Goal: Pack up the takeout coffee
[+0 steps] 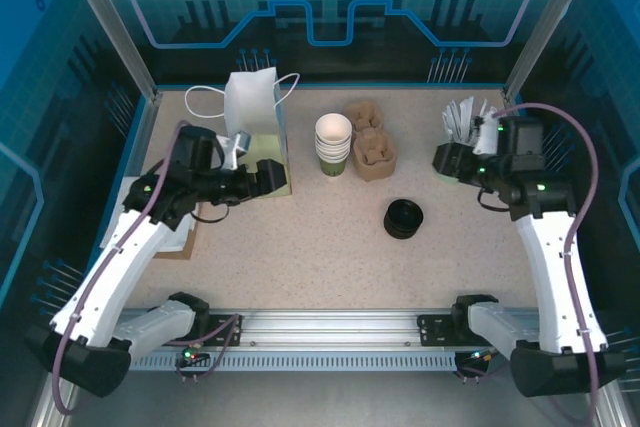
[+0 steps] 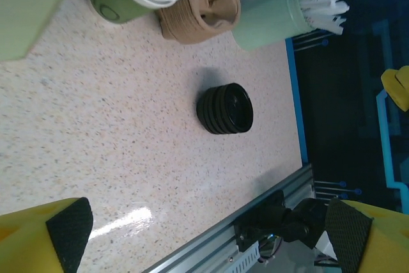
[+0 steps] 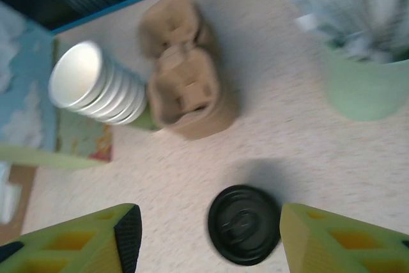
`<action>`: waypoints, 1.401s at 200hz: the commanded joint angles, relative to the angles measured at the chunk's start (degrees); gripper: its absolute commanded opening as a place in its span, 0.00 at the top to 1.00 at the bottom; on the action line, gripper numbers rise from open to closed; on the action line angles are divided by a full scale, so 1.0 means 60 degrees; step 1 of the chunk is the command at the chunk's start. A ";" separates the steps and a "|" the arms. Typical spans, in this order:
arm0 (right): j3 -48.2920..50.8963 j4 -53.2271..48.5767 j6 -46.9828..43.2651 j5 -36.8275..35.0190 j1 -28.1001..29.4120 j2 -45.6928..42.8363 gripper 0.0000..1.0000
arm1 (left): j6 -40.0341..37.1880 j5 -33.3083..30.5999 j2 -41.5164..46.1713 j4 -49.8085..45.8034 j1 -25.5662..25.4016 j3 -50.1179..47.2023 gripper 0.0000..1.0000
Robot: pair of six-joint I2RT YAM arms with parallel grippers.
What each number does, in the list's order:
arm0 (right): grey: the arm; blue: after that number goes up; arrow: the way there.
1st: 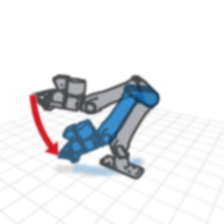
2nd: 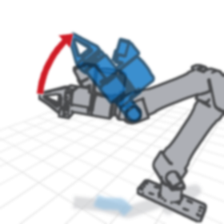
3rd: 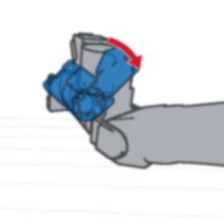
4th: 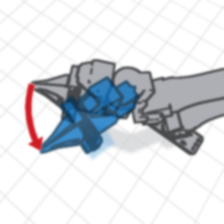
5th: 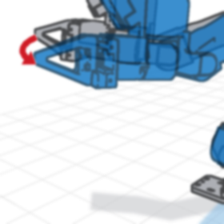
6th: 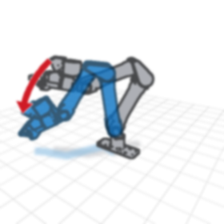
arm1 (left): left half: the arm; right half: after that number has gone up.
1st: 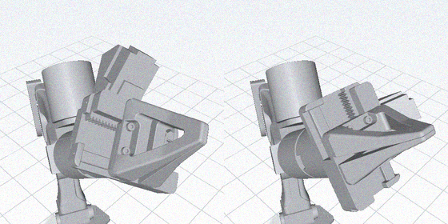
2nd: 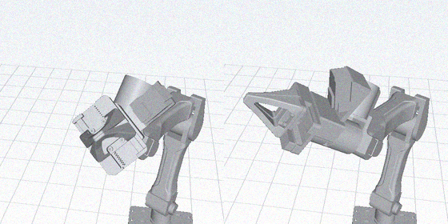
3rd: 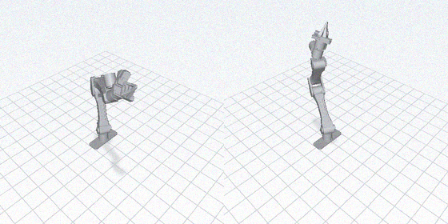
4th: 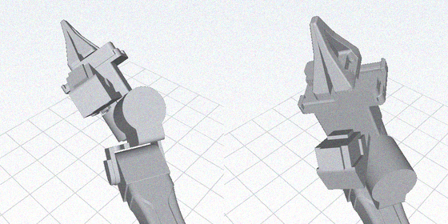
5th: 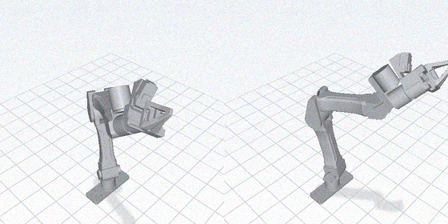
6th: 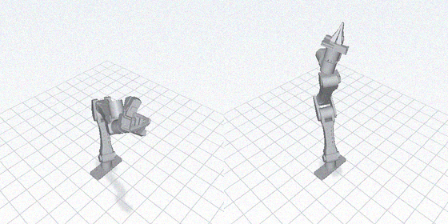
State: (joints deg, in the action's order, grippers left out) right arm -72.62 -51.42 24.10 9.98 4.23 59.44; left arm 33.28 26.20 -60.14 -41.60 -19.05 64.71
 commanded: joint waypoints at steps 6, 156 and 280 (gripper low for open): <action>-0.0143 0.0600 0.1013 -0.0102 0.1612 0.1010 0.39 | 0.1363 -0.0299 -0.0306 0.1637 -0.0616 -0.0808 0.01; -0.5919 0.0845 0.1310 0.0527 0.2972 0.8383 0.48 | 0.1778 -0.1795 -0.0416 0.2240 -0.0841 -0.2689 0.01; -0.6929 -0.0052 0.0896 0.0100 0.3147 0.9212 0.83 | 0.1394 -0.1892 -0.0421 0.1641 -0.0846 -0.2174 0.01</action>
State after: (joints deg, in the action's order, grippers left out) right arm -111.70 -49.23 30.57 11.70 22.24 114.85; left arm 43.40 15.77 -62.85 -29.74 -23.81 49.36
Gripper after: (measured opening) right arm 0.193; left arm 0.987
